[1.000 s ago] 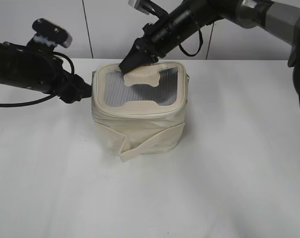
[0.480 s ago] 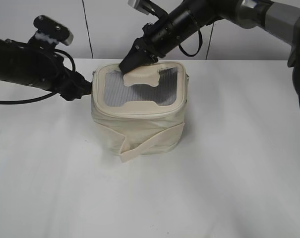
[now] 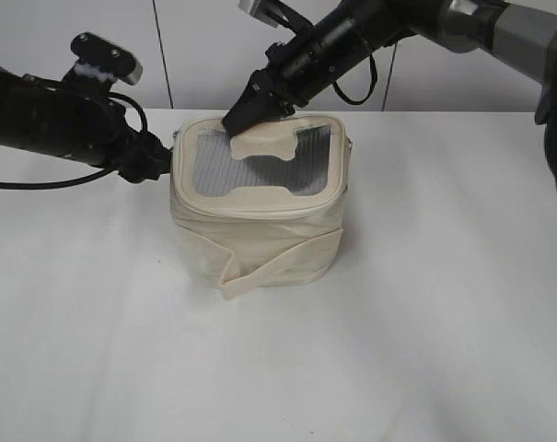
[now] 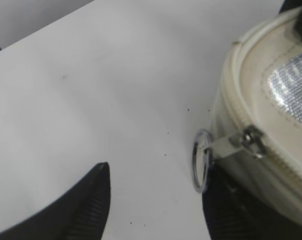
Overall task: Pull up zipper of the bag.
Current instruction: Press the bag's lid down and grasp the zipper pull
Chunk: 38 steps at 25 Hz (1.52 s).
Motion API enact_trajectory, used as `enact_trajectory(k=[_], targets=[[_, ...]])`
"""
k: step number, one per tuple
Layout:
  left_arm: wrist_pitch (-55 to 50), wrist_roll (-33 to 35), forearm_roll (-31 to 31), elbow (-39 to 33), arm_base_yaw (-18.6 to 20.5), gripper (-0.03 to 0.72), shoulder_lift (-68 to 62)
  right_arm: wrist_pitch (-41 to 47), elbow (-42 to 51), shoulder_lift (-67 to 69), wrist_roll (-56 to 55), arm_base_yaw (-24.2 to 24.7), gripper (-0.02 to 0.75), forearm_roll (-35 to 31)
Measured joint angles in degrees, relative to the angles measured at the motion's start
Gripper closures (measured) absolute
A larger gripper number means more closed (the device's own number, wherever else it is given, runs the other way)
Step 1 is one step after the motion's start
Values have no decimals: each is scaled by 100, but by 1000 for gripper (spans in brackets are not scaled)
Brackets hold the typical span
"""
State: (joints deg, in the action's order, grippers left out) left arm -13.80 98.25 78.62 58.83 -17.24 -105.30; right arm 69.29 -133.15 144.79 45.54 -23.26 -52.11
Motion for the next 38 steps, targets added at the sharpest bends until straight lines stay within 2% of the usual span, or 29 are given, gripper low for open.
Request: enact_trajectory(k=[7,9,14,16,31,33,35,38], targets=[[-150,-6,-414,264,11,241,-189,-10,0,0,-23,18,697,5],[-180,2,-504,274,11,267,-189,-10,0,0,-28,12,697,5],[-342,294,-527,279,1,444,-189,-13,0,0,-28,12,697,0],[-380,325,-534,305,1,482,-191,-18,0,0,-28,12,697,0],[-566,532,-759,487,1,505,-202,-17,0,0,-28,12,697,0],[-595,544,-817,493,1,547,-202,-17,0,0,-28,12,697,0],[-653,549,-848,493,1,634,-202,-17,0,0,-28,12,697,0],[-670,556,-890,493,1,674,-202,-17,0,0,-28,12,697,0]])
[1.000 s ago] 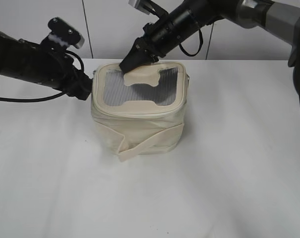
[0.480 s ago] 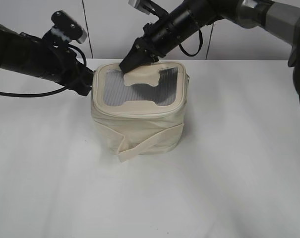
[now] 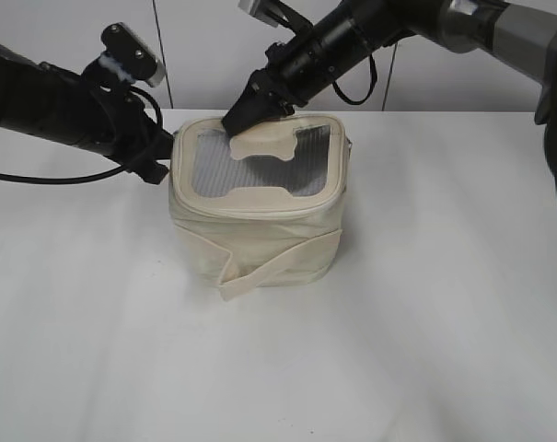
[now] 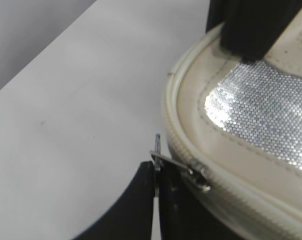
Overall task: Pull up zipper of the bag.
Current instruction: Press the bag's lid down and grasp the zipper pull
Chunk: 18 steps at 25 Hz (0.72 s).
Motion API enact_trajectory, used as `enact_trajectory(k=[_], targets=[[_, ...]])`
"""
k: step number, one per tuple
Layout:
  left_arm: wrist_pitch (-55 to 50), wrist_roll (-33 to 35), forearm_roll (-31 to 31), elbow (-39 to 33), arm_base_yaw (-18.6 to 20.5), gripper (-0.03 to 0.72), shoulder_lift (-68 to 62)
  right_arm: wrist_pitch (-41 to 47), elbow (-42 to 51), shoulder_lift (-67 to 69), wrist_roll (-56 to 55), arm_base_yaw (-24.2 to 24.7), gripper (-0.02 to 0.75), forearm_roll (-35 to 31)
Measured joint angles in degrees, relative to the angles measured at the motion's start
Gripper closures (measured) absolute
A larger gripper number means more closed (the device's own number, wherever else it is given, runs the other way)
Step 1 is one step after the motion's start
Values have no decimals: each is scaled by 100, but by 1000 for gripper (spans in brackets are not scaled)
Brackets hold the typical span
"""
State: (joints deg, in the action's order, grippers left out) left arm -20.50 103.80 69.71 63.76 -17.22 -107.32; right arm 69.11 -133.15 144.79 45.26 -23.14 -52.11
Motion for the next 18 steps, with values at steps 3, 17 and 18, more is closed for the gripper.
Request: enact_trajectory(k=[3,17,18], targets=[[0,0,-35,0,0,679,0,-2,0,0,0,0,697,5],[182,11,-82,-701,0,679,590,-7,0,0,0,0,697,5],[182,11,-82,-743,0,679,635,-7,0,0,0,0,697,5]])
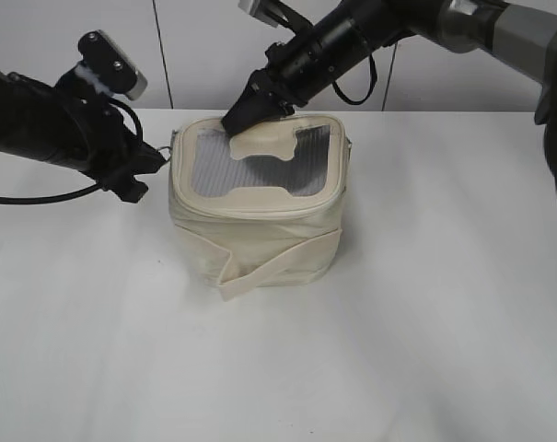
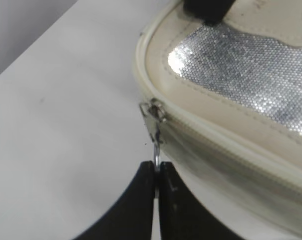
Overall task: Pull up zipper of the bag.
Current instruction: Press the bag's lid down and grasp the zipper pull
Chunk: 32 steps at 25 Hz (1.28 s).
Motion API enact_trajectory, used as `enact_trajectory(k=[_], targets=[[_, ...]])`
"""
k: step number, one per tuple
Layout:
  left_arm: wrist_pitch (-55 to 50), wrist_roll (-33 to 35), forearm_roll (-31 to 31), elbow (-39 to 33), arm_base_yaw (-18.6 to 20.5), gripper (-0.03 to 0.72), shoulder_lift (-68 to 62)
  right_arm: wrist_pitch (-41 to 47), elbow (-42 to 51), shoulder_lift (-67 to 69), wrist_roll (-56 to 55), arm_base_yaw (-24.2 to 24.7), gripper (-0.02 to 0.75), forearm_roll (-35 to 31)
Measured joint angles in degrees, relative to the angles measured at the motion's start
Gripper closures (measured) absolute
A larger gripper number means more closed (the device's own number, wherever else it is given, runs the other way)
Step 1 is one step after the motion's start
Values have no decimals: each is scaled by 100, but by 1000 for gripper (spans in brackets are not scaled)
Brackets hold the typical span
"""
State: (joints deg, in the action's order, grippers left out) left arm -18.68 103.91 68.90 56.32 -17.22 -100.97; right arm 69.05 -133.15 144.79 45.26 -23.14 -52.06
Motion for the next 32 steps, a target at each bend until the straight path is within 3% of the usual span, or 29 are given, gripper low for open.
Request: enact_trajectory(k=[27,32], targets=[[-395,-351,415,-1471,0,679,1318,-3,0,0,-158,-22,697,-12],[-381,-484,443,-1855,-214,678,1597,18,0,0,-184,-41,697,-35]])
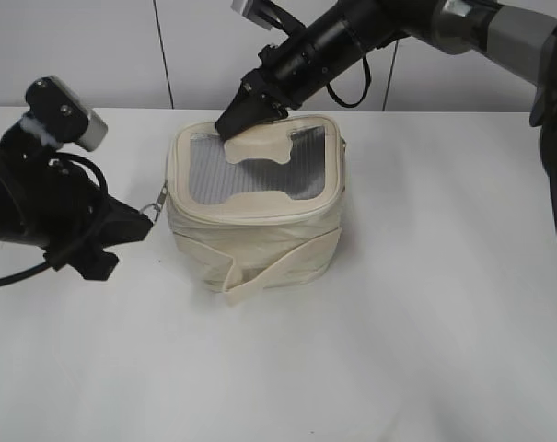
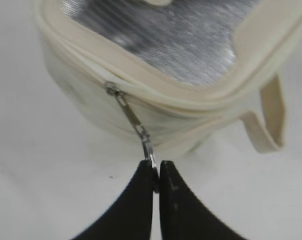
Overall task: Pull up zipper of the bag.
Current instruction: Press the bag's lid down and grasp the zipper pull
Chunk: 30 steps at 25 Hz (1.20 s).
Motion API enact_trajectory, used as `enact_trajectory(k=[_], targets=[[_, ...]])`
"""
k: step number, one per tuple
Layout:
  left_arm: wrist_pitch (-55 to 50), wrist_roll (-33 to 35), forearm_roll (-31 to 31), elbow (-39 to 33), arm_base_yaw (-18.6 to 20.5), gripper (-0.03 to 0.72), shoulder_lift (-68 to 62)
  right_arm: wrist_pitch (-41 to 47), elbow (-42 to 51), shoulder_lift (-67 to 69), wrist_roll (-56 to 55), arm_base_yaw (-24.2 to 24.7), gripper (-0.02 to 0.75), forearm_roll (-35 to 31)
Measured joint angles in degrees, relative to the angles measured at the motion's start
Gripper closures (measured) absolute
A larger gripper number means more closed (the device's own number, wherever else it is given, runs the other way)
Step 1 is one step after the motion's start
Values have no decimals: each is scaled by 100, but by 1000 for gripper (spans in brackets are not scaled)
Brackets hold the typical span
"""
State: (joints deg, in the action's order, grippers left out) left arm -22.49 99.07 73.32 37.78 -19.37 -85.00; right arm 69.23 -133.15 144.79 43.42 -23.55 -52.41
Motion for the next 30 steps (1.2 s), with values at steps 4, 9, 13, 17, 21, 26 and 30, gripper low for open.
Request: enact_trajectory(k=[4,9,13,17,21,26,30], targets=[[115,-128,-21,-119,-515,674,83,-21,0,0,-63,0,697,17],[688,-189,59,-123,-1288,666,83,1,0,0,-89,0,697,24],[1041,-206,261,-141,-1864,665,83,33,0,0,-89,6,697,35],[990,-206,369,-136,-2234,666,51,-15,0,0,-127,6,697,35],[1015,-206,425,-115,-2253,666,16,-15,0,0,-144,6,697,23],[848,-172,450,343,-2369,666,-394,-34,5,0,-149,6,697,-13],[748,-162,547,687,-2523,666,-754,-42,5,0,-155,6,697,-20]])
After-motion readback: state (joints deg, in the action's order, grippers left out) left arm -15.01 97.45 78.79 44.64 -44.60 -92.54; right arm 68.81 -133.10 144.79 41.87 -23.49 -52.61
